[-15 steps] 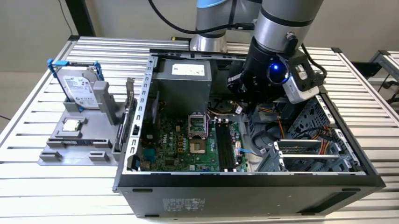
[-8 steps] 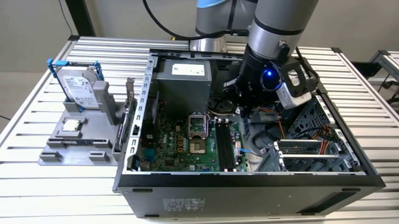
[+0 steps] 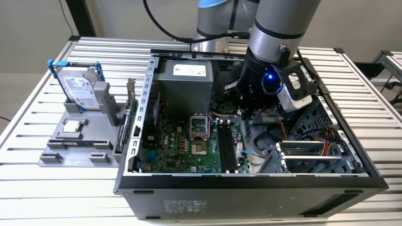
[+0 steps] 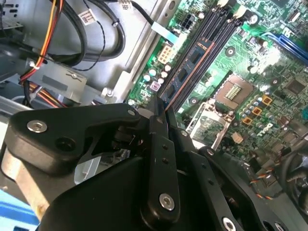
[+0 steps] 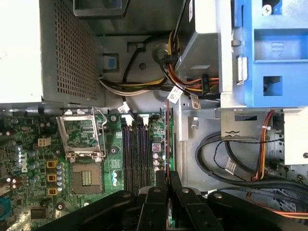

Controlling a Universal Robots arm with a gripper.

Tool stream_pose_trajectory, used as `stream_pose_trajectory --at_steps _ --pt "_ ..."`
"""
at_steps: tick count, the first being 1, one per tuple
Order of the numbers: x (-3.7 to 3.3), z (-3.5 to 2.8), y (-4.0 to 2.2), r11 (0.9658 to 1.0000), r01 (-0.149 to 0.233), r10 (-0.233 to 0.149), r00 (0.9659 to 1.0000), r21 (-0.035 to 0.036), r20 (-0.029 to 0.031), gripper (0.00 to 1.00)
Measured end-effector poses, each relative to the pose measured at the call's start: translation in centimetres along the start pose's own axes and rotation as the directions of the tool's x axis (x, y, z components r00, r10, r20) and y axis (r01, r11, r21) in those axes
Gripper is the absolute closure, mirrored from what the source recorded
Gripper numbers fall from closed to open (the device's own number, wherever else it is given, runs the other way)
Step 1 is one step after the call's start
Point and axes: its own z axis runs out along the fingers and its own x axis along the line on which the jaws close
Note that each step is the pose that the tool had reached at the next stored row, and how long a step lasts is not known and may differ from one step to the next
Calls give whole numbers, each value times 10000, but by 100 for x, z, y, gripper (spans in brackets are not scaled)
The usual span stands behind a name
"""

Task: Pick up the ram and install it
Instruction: 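Insert the ram into the slot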

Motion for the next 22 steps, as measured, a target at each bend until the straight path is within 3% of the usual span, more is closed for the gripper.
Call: stream_pose_trajectory --at_steps 7,14,22 --pt "24 91 -39 9997 259 -259 9997 -8 -8 100" --pt "97 180 -64 9997 256 -256 9997 -1 -8 100" --pt "110 315 -110 9997 247 -247 9997 1 -8 100"
